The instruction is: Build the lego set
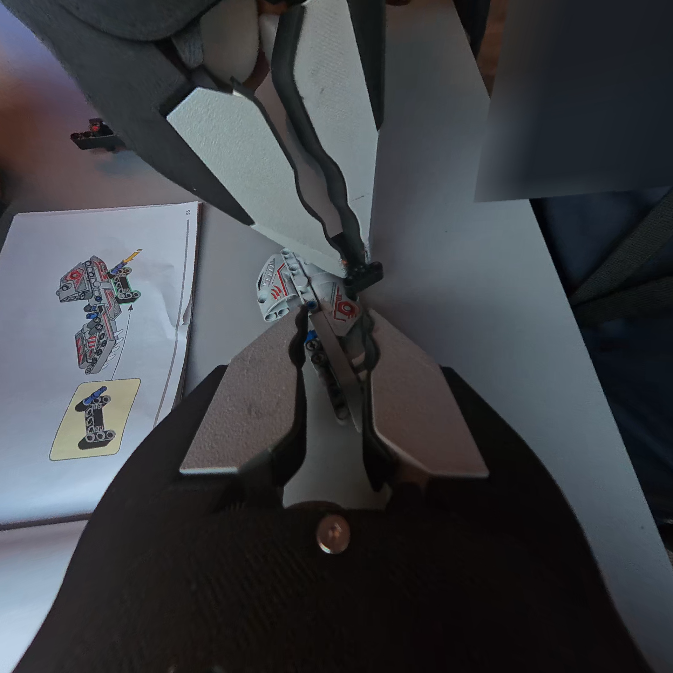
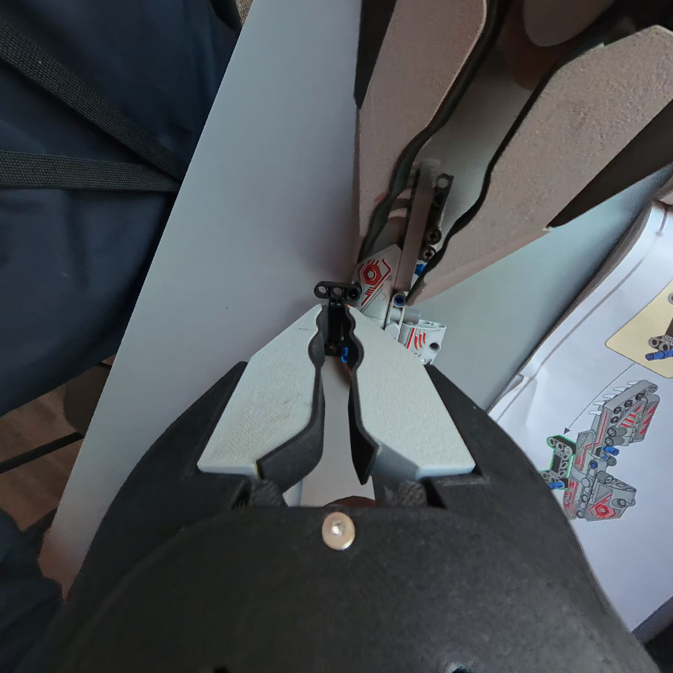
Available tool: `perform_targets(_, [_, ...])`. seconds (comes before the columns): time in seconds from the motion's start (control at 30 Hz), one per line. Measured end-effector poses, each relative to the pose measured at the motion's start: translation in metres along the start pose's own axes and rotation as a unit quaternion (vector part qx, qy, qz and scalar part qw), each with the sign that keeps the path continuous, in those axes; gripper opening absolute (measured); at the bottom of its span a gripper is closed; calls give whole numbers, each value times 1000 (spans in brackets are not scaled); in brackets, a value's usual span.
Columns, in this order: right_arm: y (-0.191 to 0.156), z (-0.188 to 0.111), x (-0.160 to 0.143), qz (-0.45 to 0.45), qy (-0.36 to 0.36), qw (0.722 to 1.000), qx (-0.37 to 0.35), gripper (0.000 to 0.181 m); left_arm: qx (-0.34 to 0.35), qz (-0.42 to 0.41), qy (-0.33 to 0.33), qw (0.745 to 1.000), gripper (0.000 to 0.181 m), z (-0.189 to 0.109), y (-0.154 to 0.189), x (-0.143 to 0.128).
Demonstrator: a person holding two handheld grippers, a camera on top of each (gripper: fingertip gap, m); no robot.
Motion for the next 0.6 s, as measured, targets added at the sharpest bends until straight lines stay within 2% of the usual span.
perform_targets(0.27, [4, 4, 1, 26, -15, 998, 50, 5, 0, -7, 1, 1000, 26, 0, 0, -1])
perform_targets(0.43, [5, 5, 3, 15, -42, 997, 58, 6, 10, -1, 0, 1000, 27, -1, 0, -1])
perform_targets(0.6, [4, 5, 2, 9, -26, 998, 49, 6, 7, -3, 2, 1000, 27, -1, -1, -2])
Point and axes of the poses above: each gripper's, where its closed fingertips meet, z out along the fingers, x out of its top, y = z × x across the jaws, the point moved 4 cm from there along -z, back along the fingers, and after that the axes turned 1 degree about y, right-handed, at the moved point
